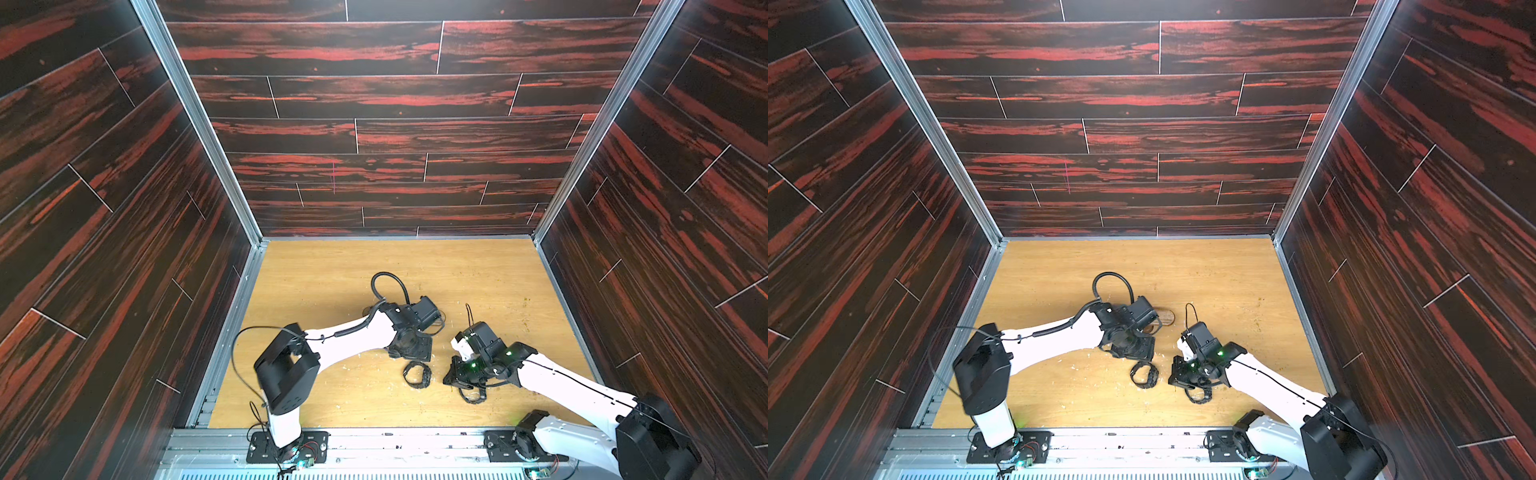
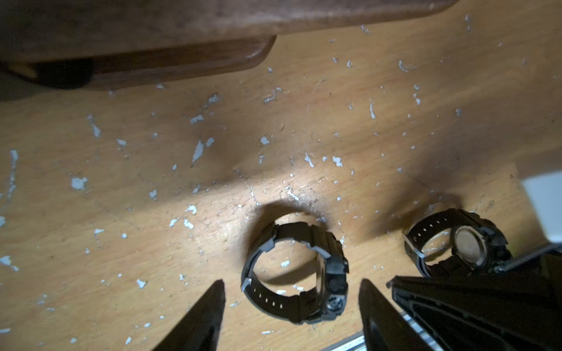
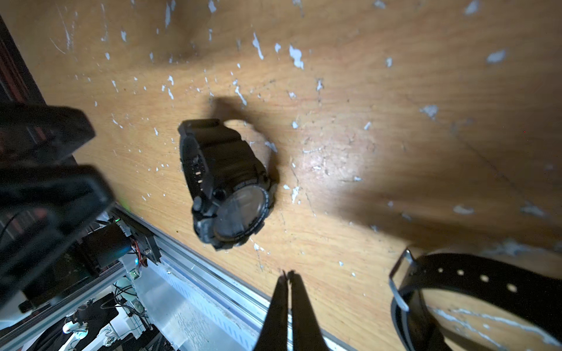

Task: Place watch on stand
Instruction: Pick up the watch at the center of the board.

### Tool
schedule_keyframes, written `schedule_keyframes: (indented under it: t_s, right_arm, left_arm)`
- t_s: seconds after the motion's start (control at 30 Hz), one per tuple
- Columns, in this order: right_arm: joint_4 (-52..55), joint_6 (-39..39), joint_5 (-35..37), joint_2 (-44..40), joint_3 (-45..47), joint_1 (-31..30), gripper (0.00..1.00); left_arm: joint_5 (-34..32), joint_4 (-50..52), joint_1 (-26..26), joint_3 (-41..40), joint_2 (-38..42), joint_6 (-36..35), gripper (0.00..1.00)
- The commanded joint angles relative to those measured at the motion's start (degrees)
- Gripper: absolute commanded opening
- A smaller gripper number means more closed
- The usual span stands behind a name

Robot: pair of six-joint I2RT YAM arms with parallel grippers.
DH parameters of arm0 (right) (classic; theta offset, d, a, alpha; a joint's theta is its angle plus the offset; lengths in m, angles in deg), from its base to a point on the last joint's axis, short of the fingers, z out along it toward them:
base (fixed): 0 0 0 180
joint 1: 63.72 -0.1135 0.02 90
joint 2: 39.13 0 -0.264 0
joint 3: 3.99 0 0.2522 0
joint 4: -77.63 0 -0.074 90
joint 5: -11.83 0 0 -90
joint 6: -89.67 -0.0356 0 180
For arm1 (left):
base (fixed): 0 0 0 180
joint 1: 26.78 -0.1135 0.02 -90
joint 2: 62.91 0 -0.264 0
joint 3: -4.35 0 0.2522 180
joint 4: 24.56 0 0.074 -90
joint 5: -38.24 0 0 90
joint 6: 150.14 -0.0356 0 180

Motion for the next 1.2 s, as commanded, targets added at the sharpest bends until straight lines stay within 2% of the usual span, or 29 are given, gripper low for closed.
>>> schedule_keyframes:
  t_s: [0.0, 0.2, 0.53, 0.87, 1.17]
  right_arm:
    - [2.5, 0.5, 0.7, -0.5, 0.3, 0.2, 0.09]
    - [2.5, 1.3, 0.6, 1.0, -0.2, 0.2, 0.08]
    - [1.0, 2.0, -0.2, 3.4, -0.7, 0.2, 0.09]
    - [0.8, 1.5, -0.1, 3.4, 0.3, 0.2, 0.09]
    - [2.2, 0.9, 0.5, 1.8, 0.9, 0.2, 0.09]
  left_arm:
    - [-1.2, 3.5, 1.1, 2.2, -1.7, 0.9, 0.7]
    - [-3.0, 6.3, 2.0, 3.6, -3.7, 0.9, 0.7]
    - [-2.1, 5.9, 3.0, 3.8, -4.1, 1.7, 0.68]
    - [0.7, 1.5, 4.9, 2.6, -4.1, 1.6, 0.67]
    - [2.8, -1.7, 5.6, 0.4, -5.4, 2.6, 0.6]
